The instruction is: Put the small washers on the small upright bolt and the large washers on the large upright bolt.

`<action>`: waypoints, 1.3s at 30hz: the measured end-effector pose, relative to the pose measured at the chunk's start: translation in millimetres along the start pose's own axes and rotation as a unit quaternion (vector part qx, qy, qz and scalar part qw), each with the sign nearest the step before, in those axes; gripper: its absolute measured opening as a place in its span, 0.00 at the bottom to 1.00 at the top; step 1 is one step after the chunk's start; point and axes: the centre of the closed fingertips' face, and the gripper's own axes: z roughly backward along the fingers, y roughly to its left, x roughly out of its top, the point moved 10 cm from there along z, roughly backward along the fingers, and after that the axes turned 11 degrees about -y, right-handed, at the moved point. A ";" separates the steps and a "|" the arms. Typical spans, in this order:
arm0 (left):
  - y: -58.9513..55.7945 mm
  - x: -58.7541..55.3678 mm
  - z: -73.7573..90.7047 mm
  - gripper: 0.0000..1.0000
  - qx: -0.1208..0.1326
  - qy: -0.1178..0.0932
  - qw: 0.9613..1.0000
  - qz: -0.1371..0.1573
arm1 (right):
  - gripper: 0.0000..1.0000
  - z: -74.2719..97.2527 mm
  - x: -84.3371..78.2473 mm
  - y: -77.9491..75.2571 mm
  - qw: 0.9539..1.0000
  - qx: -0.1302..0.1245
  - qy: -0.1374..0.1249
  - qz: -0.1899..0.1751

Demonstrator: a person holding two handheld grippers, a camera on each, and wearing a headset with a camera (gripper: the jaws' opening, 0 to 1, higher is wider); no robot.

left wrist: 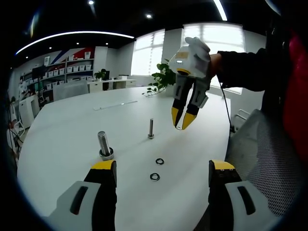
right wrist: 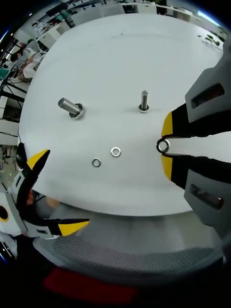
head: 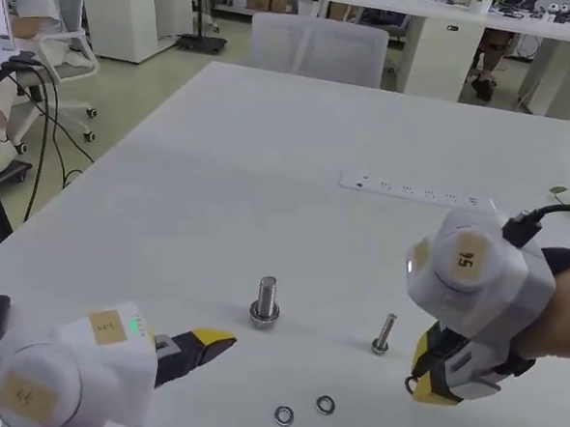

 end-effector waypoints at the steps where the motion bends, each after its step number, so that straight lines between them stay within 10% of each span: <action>1: -0.1 -0.1 0.0 0.78 0.000 0.000 1.000 0.000 | 0.14 1.9 0.7 -1.1 1.000 -0.002 -0.001 0.002; 19: 0.3 -2.4 1.9 0.78 0.002 0.000 1.000 0.001 | 0.14 31.4 24.2 -35.2 0.999 -0.034 -0.008 0.025; 39: 4.3 -6.9 3.7 0.78 0.011 0.004 1.000 0.008 | 0.14 10.6 26.9 -60.8 0.999 -0.021 0.012 0.032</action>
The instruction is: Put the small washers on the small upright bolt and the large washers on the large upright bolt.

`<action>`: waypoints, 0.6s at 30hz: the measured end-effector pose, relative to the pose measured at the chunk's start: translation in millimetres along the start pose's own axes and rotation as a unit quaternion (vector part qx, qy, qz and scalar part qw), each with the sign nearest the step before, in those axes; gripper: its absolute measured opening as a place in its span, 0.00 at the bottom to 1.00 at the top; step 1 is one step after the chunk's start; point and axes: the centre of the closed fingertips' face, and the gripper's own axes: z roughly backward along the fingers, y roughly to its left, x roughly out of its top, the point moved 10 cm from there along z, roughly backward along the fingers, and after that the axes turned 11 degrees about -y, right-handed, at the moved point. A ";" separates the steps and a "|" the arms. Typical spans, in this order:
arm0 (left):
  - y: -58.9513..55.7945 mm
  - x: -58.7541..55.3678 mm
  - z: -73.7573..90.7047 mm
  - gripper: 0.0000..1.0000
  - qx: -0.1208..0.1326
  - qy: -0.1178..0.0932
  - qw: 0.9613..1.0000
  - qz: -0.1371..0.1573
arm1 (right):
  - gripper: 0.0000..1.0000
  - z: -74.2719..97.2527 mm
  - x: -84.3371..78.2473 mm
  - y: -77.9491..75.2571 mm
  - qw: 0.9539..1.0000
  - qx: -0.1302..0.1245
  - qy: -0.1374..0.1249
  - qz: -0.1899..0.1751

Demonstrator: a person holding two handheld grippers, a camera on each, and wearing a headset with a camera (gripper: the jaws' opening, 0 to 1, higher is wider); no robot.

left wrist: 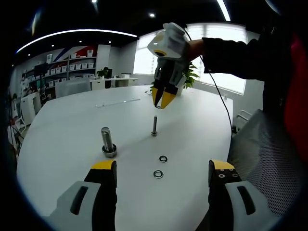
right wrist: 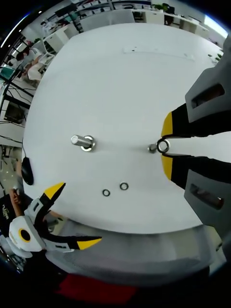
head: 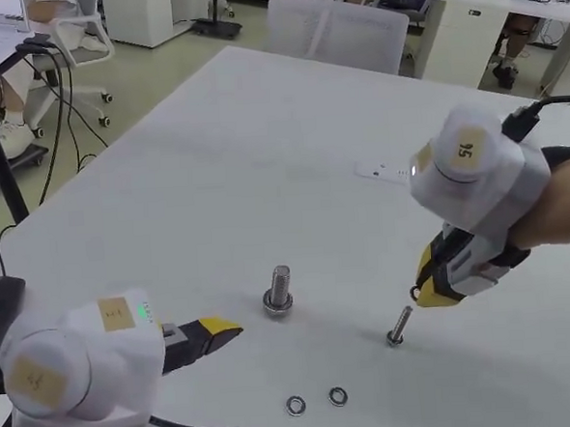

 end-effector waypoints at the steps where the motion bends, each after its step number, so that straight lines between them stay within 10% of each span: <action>1: 0.1 -0.1 -0.1 0.78 0.000 0.000 1.000 0.000 | 0.14 -1.7 -1.4 -1.3 1.000 0.000 0.002 0.001; 18: 0.1 -3.5 -1.2 0.77 0.005 0.004 1.000 0.005 | 0.14 -17.6 -3.5 -3.0 1.000 0.018 0.013 0.004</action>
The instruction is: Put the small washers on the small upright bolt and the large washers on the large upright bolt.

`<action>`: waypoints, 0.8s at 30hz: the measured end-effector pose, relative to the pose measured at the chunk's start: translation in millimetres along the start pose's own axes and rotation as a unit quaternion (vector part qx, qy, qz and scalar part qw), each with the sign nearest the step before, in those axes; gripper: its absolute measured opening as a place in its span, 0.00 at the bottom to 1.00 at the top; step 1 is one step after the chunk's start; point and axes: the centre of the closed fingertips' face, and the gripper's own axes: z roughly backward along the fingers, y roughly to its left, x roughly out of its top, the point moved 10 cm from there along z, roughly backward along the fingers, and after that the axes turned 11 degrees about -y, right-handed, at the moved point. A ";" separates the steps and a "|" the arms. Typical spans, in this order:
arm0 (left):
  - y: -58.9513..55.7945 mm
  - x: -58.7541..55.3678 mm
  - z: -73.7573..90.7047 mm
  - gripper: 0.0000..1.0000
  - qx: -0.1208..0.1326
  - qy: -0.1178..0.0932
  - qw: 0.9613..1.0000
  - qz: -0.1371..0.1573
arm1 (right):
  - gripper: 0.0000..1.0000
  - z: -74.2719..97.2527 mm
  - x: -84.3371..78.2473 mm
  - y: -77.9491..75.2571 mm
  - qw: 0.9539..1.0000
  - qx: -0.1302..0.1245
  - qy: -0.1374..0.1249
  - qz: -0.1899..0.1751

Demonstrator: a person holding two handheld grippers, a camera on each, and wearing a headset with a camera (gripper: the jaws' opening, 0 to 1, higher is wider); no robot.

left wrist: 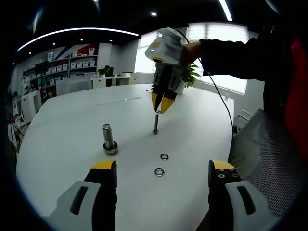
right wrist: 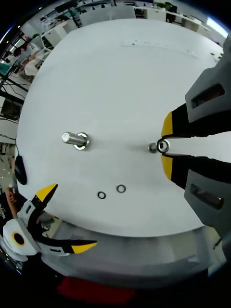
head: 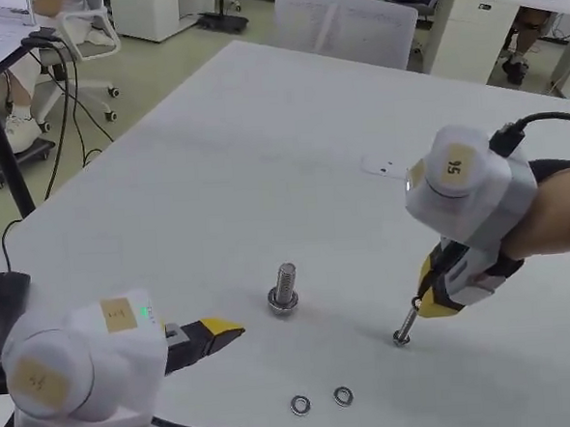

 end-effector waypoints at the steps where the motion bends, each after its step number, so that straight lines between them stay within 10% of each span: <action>1: -0.1 -0.1 0.0 0.77 0.000 0.000 1.000 0.000 | 0.14 -0.7 -0.2 0.3 1.000 0.001 0.000 0.000; 24: 1.3 -3.8 1.9 0.77 0.005 0.006 1.000 0.005 | 0.14 -23.5 -6.5 -2.3 1.000 0.010 0.004 -0.006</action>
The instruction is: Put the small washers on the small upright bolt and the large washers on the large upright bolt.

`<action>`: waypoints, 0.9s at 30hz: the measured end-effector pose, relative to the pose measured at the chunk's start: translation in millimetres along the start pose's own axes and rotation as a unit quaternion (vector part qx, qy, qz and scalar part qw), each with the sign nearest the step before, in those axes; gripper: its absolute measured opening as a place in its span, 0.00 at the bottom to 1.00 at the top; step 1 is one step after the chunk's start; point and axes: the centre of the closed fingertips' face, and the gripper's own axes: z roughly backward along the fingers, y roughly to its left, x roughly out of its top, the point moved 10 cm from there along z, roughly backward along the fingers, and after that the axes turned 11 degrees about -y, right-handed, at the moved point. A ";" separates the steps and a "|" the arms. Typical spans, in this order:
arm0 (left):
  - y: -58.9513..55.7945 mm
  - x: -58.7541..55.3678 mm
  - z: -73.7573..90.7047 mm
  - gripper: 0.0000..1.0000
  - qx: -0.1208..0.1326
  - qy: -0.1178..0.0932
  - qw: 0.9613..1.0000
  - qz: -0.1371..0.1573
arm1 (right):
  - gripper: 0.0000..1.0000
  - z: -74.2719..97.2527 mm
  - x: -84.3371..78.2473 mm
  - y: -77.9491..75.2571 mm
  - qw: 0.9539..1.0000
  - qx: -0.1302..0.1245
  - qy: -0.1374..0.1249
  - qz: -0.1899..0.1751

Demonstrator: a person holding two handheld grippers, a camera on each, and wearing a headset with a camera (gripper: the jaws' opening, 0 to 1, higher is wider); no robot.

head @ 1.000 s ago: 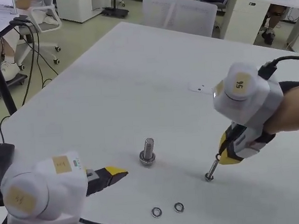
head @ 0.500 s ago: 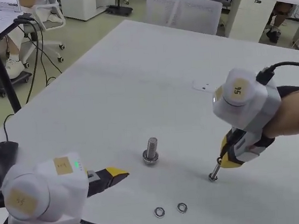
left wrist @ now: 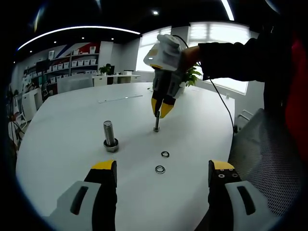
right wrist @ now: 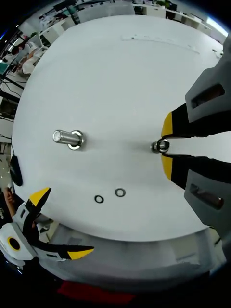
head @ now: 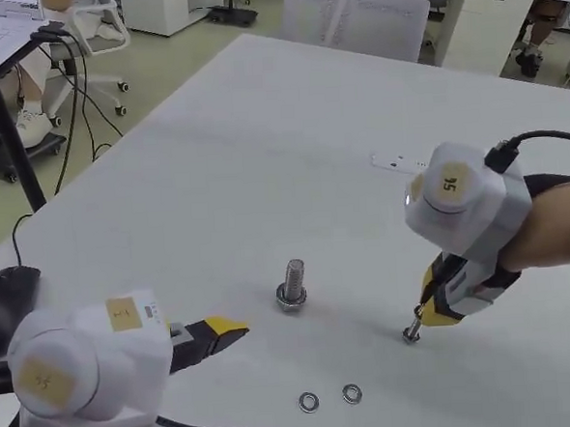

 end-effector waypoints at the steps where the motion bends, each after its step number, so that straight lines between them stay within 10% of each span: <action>1: 0.1 -0.2 0.0 0.77 0.000 0.000 1.000 0.000 | 0.14 -1.7 -0.7 -0.7 1.000 -0.001 0.001 0.001; 27: 1.8 -4.1 1.9 0.77 0.005 0.004 1.000 0.004 | 0.14 -34.0 -11.8 -3.2 1.000 0.006 0.000 -0.013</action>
